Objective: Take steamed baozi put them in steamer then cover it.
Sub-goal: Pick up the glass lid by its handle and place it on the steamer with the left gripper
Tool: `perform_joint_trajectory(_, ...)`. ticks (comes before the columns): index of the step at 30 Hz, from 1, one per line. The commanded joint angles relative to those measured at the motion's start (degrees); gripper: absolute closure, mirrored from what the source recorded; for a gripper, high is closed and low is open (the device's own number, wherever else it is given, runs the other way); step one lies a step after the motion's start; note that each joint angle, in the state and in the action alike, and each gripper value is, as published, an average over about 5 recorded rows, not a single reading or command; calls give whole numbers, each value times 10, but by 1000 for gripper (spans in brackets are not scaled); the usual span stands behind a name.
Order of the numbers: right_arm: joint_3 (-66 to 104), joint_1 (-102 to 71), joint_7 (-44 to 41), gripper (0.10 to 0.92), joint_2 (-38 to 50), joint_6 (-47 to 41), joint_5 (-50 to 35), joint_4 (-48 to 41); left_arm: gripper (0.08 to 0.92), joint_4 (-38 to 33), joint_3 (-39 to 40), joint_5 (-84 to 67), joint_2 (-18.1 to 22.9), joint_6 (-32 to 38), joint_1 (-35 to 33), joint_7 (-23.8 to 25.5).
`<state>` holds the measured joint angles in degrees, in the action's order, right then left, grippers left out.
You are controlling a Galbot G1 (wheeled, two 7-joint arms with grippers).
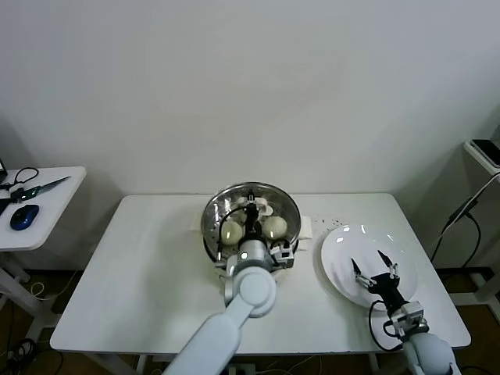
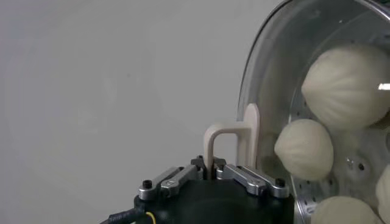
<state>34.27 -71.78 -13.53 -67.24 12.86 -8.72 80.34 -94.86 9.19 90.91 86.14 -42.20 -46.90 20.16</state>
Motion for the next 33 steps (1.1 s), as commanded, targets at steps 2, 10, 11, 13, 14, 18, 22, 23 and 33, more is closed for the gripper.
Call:
perform_joint_trajectory(2,2,0,0,203,-4,2,8,-1,846,15,-1,-5,7,-28,0,2)
perform_joint_trajectory(10,3,1,-1,203,-8,3,11,-1,846,20,-8,-7,2,-28,0,-6)
perform_joint_trajectory(11,3,1,-1,203,-8,3,12,-2,846,20,-8,-8,2,-28,-1,-7)
perform_joint_trajectory(13,4,2,-1,203,-9,3,13,-2,846,20,-9,-10,0,-28,-2,-10)
perform_joint_trajectory(14,4,2,-1,203,-10,3,13,-2,846,20,-9,-11,-1,-28,-2,-12)
perform_joint_trajectory(18,4,2,-2,203,-12,4,16,-2,846,19,-9,-20,-5,-28,-4,-16)
perform_joint_trajectory(22,5,2,-3,203,-14,5,20,-3,846,18,-8,-28,-7,-28,-6,-18)
perform_joint_trajectory(23,5,2,-3,203,-14,6,20,-3,846,18,-8,-30,-7,-28,-7,-18)
perform_joint_trajectory(33,6,4,-3,203,-16,3,22,-2,837,-11,-3,-35,-27,-28,-8,-3)
